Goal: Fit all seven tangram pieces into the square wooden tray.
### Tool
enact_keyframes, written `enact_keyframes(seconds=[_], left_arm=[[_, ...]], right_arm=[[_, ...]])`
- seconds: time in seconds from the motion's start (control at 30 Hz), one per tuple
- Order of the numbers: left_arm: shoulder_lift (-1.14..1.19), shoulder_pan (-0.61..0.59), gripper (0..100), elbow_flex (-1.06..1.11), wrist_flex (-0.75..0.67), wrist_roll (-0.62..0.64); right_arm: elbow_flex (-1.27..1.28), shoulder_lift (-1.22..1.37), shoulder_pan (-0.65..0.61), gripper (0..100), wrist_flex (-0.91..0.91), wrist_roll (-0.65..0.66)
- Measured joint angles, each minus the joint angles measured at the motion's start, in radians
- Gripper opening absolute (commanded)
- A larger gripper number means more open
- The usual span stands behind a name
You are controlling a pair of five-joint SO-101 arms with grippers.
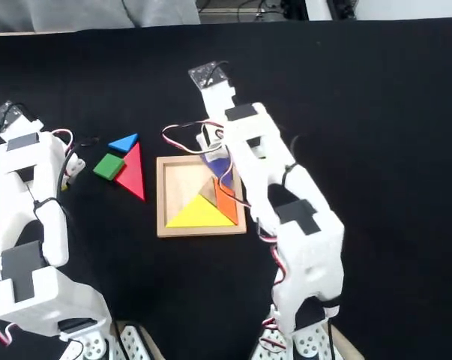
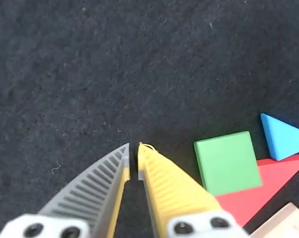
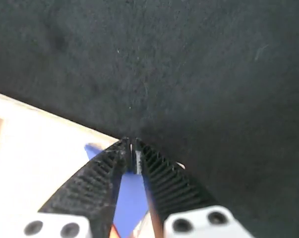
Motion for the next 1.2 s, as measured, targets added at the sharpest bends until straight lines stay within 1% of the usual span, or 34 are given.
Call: enact_keyframes(seconds=[0.2, 0.3, 0.4, 0.53, 0.63, 0.97, 1.2], left_arm=[[0.0, 0.0, 4, 0.0, 0.0, -0.002], [0.0, 0.0, 4, 0.0, 0.0, -0.002], [0.0, 0.0, 4, 0.0, 0.0, -0.002], [0.0, 0.0, 4, 0.0, 0.0, -0.002], [0.0, 0.0, 4, 0.0, 0.0, -0.002], [0.0, 0.0, 4, 0.0, 0.0, -0.002], [0.0, 0.0, 5, 0.0, 0.0, -0.002]], right_arm=[[-0.11, 0.009, 0.0, 1.1, 0.183, 0.002], [-0.147, 0.009, 0.0, 1.1, 0.222, 0.002], [-0.15, 0.009, -0.008, 1.1, 0.232, 0.0], [-0.081, 0.003, -0.086, 1.1, 0.213, 0.002], [-0.026, 0.003, -0.117, 1.1, 0.187, 0.003], [0.031, 0.002, -0.117, 1.1, 0.196, 0.012], [0.046, -0.138, -0.12, 1.1, 0.198, 0.015]])
